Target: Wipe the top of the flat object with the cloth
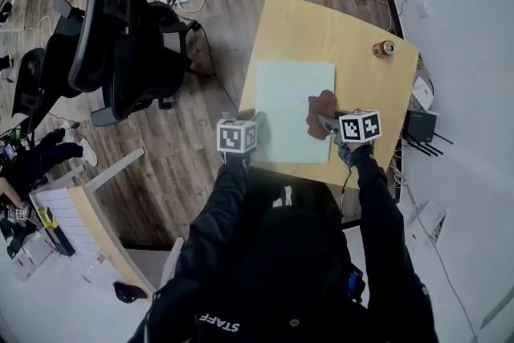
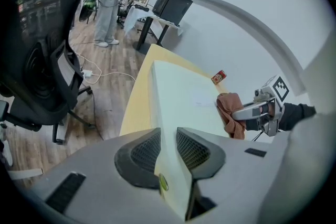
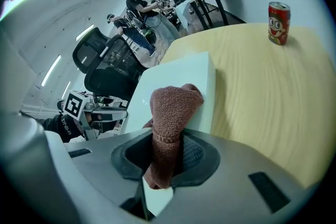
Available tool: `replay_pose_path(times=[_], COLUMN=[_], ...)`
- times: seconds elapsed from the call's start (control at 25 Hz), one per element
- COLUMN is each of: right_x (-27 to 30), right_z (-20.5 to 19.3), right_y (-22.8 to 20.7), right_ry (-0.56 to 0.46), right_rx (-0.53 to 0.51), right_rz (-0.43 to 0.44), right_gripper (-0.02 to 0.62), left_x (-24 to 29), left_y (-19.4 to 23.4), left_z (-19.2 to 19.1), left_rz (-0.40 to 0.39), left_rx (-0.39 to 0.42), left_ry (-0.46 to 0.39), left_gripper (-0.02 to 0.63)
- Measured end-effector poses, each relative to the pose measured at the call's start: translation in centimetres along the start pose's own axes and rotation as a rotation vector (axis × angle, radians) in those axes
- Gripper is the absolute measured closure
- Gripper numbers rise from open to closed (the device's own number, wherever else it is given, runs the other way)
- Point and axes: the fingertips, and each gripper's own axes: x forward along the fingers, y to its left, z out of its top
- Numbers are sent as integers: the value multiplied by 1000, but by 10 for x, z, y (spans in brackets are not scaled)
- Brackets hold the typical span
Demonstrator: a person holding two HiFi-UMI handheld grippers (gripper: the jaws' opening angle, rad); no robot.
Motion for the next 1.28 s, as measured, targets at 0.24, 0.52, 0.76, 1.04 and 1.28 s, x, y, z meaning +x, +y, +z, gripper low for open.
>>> replay_pose_path(times=[0.24, 0.52, 0.76, 1.04, 1.28], right_x=[-16, -23, 17, 76, 89], right_z=[3, 24, 17, -11, -17], right_y=[-4, 77, 129, 147, 130], right_ry=[-25, -143, -103, 12, 8], right_rx=[0, 53, 71, 125, 185], right_rz=[-35, 178, 288, 320, 264], right_gripper=[489, 490, 489, 490, 491], left_x=[0, 0, 0, 2, 1], left_y=[1, 1, -1, 0, 1], left_z=[0, -1, 0, 0, 0], left_rz=[-5, -28, -62, -76, -76], left_rx=[1, -18, -20, -32, -31], left_ry=[0, 8, 16, 21, 24], left_gripper=[497, 497, 497, 495, 495])
